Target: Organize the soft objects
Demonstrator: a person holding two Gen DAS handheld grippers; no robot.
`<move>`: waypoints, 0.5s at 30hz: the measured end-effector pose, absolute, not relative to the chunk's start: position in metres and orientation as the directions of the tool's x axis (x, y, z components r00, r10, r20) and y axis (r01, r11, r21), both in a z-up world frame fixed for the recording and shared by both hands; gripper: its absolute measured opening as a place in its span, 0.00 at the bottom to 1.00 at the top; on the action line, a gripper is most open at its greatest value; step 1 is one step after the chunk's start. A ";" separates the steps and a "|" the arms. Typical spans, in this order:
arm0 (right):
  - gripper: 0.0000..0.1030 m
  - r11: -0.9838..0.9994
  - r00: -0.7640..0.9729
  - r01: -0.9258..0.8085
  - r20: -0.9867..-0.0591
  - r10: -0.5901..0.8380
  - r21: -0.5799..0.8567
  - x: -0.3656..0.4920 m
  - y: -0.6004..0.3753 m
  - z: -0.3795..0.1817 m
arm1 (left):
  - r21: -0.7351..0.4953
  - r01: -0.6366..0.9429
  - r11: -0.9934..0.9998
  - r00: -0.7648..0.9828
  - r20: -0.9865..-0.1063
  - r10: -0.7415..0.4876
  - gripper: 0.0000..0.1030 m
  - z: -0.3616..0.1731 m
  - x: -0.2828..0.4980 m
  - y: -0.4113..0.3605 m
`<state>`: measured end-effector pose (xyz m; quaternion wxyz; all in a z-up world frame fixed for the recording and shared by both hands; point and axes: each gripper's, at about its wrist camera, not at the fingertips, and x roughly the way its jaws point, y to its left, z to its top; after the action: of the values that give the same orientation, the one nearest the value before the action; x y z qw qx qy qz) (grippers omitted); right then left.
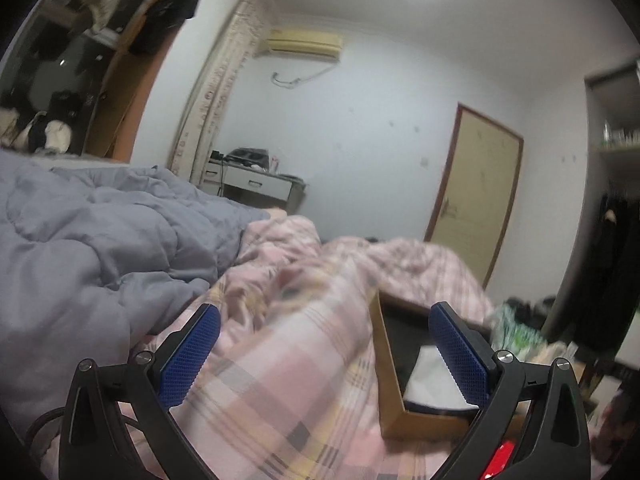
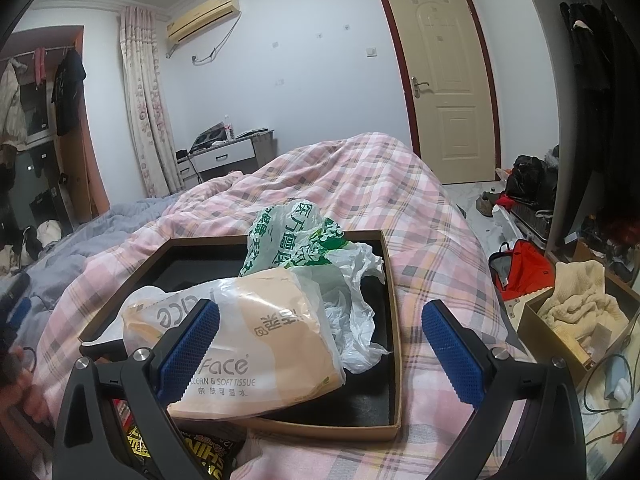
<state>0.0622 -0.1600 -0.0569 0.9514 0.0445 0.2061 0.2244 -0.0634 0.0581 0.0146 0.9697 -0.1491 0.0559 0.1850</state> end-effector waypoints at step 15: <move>0.98 0.895 0.814 -0.408 -0.372 0.446 0.180 0.063 -0.161 -0.058 | -0.188 -0.326 0.927 0.942 -0.152 0.300 1.00 0.017 -0.059 0.037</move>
<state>0.0627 -0.1611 -0.0576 0.9512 0.0461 0.2063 0.2247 -0.0589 0.0369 0.0174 0.9796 -0.1058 0.0602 0.1599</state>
